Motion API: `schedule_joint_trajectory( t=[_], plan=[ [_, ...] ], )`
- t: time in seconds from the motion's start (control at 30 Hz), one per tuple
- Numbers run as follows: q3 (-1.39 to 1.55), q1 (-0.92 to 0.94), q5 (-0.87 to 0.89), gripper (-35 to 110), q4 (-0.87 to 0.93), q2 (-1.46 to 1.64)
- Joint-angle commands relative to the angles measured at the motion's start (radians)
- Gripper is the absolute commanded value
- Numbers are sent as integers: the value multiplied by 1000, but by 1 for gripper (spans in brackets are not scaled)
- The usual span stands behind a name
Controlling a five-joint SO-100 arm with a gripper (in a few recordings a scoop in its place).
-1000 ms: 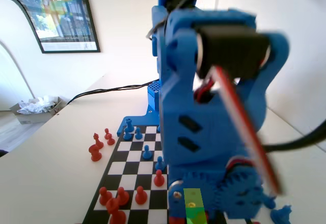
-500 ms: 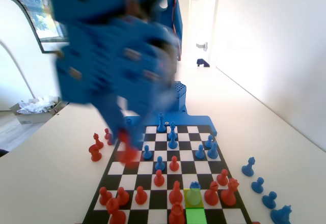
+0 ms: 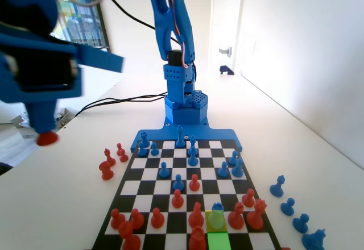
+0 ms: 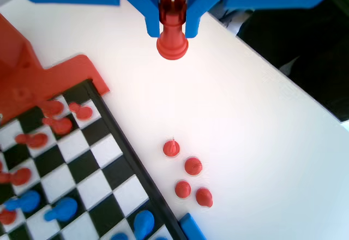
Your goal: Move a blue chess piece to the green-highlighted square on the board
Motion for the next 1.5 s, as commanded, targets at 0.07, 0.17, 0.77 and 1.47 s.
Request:
schedule_joint_trajectory(
  t=[0.07,0.17,0.77,1.47],
  plan=[
    [126,28,-9,1,-193,9],
    [229,21,-23,1,-298,9],
    [517,-37,-51,1,-606,-38],
    [463,-58,-66,5,-615,-112]
  ],
)
